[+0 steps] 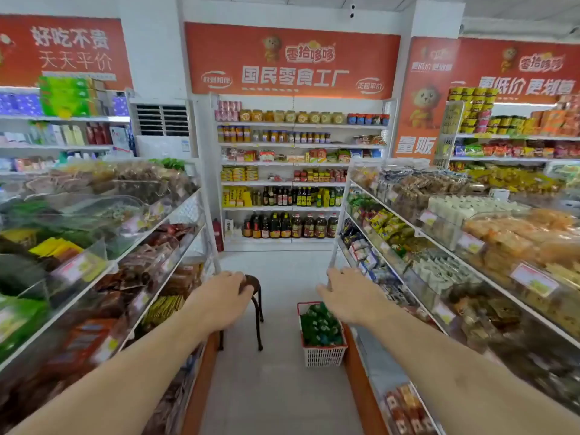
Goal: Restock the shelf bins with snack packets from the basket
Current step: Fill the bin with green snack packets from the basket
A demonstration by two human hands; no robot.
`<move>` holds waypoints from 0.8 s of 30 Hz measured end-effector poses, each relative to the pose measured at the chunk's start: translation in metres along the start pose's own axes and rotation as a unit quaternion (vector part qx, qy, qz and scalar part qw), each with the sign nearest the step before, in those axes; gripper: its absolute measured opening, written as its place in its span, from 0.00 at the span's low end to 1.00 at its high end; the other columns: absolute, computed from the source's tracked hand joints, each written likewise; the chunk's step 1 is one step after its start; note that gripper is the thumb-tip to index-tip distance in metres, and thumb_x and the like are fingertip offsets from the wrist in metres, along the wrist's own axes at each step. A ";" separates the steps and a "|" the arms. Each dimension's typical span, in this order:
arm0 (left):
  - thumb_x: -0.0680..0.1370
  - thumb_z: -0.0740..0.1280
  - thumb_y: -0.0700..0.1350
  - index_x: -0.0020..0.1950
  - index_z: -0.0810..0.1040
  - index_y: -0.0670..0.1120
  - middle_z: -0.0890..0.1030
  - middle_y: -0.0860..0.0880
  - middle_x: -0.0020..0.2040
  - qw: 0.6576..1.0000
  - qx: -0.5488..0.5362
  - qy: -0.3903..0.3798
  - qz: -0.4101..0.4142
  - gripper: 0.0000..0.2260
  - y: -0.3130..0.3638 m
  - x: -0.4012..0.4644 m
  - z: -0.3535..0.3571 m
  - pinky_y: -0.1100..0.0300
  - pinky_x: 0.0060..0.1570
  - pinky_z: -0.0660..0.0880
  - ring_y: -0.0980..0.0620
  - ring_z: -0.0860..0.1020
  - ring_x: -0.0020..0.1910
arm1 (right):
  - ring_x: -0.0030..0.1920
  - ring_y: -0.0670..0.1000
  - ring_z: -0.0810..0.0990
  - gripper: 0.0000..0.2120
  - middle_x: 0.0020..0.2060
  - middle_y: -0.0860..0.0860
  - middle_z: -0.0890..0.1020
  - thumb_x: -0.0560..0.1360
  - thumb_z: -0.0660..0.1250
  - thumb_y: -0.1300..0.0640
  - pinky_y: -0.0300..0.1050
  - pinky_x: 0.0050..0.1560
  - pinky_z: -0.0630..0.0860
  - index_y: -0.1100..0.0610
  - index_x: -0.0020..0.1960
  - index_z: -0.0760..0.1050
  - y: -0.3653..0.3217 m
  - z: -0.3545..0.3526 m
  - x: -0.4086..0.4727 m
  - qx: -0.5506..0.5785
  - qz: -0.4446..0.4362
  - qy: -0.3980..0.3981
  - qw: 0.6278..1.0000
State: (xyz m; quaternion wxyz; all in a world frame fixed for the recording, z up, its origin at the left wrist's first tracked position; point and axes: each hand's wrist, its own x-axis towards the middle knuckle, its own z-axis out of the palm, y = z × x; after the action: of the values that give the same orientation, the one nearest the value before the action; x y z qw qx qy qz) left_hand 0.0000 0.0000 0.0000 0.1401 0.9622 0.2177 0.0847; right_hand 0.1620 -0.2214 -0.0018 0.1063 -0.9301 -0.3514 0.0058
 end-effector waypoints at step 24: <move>0.82 0.59 0.49 0.63 0.76 0.52 0.81 0.54 0.50 0.996 0.014 -0.077 0.031 0.12 -0.120 0.465 0.110 0.56 0.49 0.79 0.54 0.79 0.48 | 0.47 0.54 0.81 0.08 0.48 0.54 0.81 0.79 0.62 0.56 0.53 0.49 0.83 0.57 0.53 0.77 0.065 0.117 0.429 0.043 0.084 -0.116 0.989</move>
State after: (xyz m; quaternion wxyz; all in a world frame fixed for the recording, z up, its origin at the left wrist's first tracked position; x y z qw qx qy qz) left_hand 0.3916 0.2841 -0.0933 0.1403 0.9741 0.1772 0.0121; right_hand 0.5172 0.0349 -0.1021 0.1038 -0.9439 -0.2818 0.1375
